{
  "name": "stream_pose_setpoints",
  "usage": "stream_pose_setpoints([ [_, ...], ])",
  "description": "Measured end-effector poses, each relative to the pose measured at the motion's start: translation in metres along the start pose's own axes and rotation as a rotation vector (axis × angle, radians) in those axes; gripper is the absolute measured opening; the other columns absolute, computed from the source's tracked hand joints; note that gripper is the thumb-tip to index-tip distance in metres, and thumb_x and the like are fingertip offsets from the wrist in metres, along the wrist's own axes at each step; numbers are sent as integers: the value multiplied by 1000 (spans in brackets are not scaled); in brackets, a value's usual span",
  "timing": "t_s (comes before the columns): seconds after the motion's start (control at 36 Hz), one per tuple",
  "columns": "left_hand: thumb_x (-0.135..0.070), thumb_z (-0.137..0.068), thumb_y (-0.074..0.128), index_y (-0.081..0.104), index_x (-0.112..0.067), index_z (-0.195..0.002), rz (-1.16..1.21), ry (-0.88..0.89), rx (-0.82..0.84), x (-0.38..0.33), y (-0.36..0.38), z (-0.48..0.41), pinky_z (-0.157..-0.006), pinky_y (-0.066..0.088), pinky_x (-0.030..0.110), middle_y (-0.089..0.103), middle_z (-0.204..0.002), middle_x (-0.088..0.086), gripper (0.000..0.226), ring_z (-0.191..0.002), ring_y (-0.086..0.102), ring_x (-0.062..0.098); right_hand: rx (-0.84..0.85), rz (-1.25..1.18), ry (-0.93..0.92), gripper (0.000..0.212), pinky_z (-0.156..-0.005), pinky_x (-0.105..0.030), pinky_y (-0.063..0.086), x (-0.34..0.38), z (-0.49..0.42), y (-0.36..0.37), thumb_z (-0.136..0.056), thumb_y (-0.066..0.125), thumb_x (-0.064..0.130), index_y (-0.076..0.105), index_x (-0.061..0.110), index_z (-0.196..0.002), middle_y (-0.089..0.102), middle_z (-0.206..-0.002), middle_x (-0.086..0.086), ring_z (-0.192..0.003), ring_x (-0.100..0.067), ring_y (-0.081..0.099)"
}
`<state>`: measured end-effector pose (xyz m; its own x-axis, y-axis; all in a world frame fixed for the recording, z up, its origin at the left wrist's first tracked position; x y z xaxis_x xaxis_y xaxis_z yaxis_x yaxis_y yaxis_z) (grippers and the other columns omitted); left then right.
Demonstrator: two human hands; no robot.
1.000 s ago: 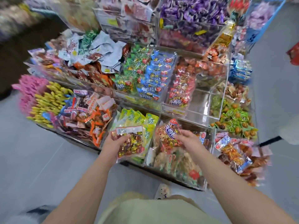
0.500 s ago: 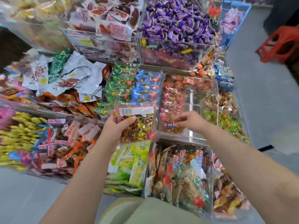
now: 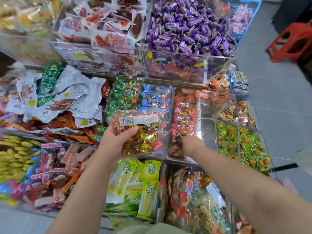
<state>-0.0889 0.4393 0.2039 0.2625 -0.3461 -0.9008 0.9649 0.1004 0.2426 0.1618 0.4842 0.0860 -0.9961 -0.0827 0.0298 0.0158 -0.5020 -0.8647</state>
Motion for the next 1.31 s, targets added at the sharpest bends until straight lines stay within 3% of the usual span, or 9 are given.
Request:
stream_pose_setpoints([
  [0.33,-27,-52,80,63,-23,-101,-40,-22,13,0,17,-6,-61,59,37,76,-92,1,51,-84,73,22,-16,-189,-105,42,-76,-31,51,-8,6,5,-78,65,47,59,27,-115,65,-105,2,-98,-23,61],
  [0.53,-28,-50,82,62,-23,-104,-49,-43,35,4,26,-7,-63,59,41,76,-93,2,58,-86,73,24,-167,-90,-109,30,-56,-25,40,-9,8,-1,-89,52,47,56,23,-72,52,-66,4,-68,-20,52],
  [0.67,-26,-49,92,62,-25,-102,-108,-84,50,10,36,-8,-67,59,45,75,-95,3,61,-87,73,26,-149,-105,-93,24,-64,-30,48,2,5,-9,-89,55,43,63,20,-91,59,-77,1,-71,-22,54],
  [0.83,-44,-26,94,61,-29,-101,-114,-72,-63,16,40,-7,-73,58,50,74,-98,3,84,-87,73,26,-237,-958,-58,9,-62,-10,38,-7,39,-32,-85,65,20,64,28,-89,62,-88,15,-81,-5,58],
  [0.92,-41,-38,88,61,-28,-106,-3,-86,-119,23,48,-6,-71,59,50,75,-98,3,74,-86,73,25,-231,-1322,-107,35,-70,-16,45,-7,69,-37,-87,52,4,60,37,-96,64,-101,14,-93,-9,61],
  [1.06,-30,-85,70,61,-28,-110,38,-192,-26,31,75,-2,-52,57,34,76,-89,-2,27,-77,74,19,-655,-706,-387,86,-98,-31,43,-3,114,-39,-76,71,34,13,52,-138,13,-145,12,-130,-10,27],
  [1.14,-28,-85,71,61,-23,-115,-61,-243,71,33,89,3,-66,59,46,75,-95,6,32,-82,73,27,-833,-386,-530,65,-109,-42,27,-4,126,-51,-75,74,38,46,32,-133,29,-145,-2,-136,-25,26],
  [1.25,-39,-78,77,60,-31,-111,-145,-248,125,35,96,9,-98,47,49,66,-121,2,38,-112,61,25,-741,-276,-608,53,-102,-56,37,-7,134,-54,-76,77,23,60,15,-126,46,-141,-14,-132,-44,35],
  [1.31,-61,-56,82,53,-29,-128,-156,-256,130,34,97,11,-106,39,50,55,-135,-1,84,-125,52,25,-768,-284,-619,46,-101,-52,38,-8,141,-56,-81,72,17,61,12,-124,49,-137,-14,-130,-44,38],
])
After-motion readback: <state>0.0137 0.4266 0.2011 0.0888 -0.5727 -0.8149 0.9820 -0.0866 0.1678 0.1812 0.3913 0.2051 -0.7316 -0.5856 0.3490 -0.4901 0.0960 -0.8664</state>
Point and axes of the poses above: each hand's wrist, its own z-axis away from the middle knuckle, its own y-axis out of the palm, x = y × z, the point moved 2 cm from there along -z, towards the middle knuckle
